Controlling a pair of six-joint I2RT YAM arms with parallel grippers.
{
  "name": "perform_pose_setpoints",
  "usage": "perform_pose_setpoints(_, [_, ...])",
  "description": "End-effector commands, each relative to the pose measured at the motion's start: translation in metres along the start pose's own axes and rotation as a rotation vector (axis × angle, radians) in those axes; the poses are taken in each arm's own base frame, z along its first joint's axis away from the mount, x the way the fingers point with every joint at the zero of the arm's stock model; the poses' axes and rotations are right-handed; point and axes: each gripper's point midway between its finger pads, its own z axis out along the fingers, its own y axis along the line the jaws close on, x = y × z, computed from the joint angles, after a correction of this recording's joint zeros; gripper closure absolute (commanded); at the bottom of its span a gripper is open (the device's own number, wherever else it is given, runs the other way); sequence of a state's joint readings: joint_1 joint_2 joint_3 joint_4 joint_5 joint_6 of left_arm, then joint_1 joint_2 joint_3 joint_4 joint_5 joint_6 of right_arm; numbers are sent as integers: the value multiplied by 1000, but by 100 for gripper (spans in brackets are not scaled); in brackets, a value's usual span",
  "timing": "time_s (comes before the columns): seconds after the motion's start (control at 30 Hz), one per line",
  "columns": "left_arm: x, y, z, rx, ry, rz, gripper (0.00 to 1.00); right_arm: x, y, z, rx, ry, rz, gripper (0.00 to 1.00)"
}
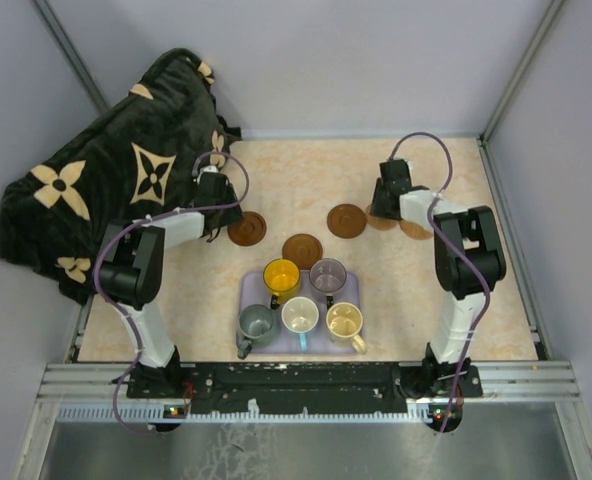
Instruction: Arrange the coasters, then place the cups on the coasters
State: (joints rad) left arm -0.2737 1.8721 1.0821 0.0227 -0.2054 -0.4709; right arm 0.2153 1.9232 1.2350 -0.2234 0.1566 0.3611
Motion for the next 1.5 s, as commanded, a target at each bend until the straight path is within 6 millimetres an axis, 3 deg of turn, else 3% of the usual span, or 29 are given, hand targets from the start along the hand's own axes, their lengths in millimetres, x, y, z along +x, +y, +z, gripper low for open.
perform_pose_setpoints(0.0, [32, 3, 6, 11, 117, 7, 34, 96, -21, -13, 84, 289, -85, 60])
perform_pose_setpoints(0.27, [39, -6, 6, 48, 140, 30, 34, 115, 22, -15, 28, 311, -177, 60])
perform_pose_setpoints(0.47, [44, -11, 6, 61, 151, 41, 34, 116, 44, -7, 15, 318, -208, 60])
perform_pose_setpoints(0.83, [36, -10, 10, 46, 135, 57, 34, 107, 34, 9, 69, 311, -159, 60])
perform_pose_setpoints(1.13, [25, -17, 25, 38, 131, 74, 33, 84, 21, 23, 110, 299, -130, 60])
perform_pose_setpoints(1.33, [16, -19, 32, 42, 118, 71, 33, 69, 19, 21, 111, 273, -98, 59])
perform_pose_setpoints(1.47, [8, -25, 27, 70, 100, 67, 33, 53, 23, 10, 86, 221, -96, 55])
